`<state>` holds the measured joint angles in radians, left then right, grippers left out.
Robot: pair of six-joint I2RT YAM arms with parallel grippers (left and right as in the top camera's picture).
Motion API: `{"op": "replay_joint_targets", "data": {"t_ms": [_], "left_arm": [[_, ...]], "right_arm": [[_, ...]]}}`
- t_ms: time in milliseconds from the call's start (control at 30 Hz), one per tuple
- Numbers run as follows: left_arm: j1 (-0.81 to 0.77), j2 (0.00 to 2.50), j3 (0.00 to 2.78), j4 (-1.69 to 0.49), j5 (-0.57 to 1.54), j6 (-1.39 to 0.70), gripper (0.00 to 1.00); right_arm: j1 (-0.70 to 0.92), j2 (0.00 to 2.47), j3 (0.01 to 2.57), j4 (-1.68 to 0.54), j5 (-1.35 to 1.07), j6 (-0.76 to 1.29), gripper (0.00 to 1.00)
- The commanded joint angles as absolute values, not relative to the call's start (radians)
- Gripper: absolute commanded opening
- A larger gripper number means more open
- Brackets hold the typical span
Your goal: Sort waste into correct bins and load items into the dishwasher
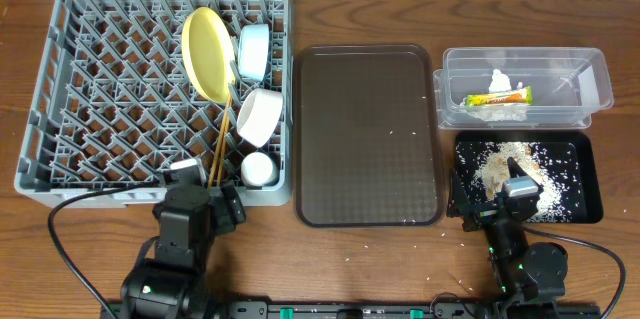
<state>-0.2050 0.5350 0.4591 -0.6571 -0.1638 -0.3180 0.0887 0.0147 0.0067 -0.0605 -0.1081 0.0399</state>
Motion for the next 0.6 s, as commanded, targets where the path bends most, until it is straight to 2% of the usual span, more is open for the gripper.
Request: {"op": "replay_joint_targets", "data": {"t_ms": [0, 133, 567], "left_arm": [[-0.208, 0.533, 0.46, -0.704, -0.177, -0.319, 0.89], [-0.189, 0.505, 0.458, -0.767, -0.176, -0.319, 0.89], [0.058, 0.281, 0.442, -0.859, -0.134, -0.319, 0.89]], "right_arm": [[0.081, 0.005, 0.006, -0.065, -0.116, 0.028, 0.99], [0.081, 0.005, 0.006, -0.065, -0.116, 0.028, 0.99], [0.081, 0.005, 0.006, -0.065, -0.116, 0.028, 0.99]]}}
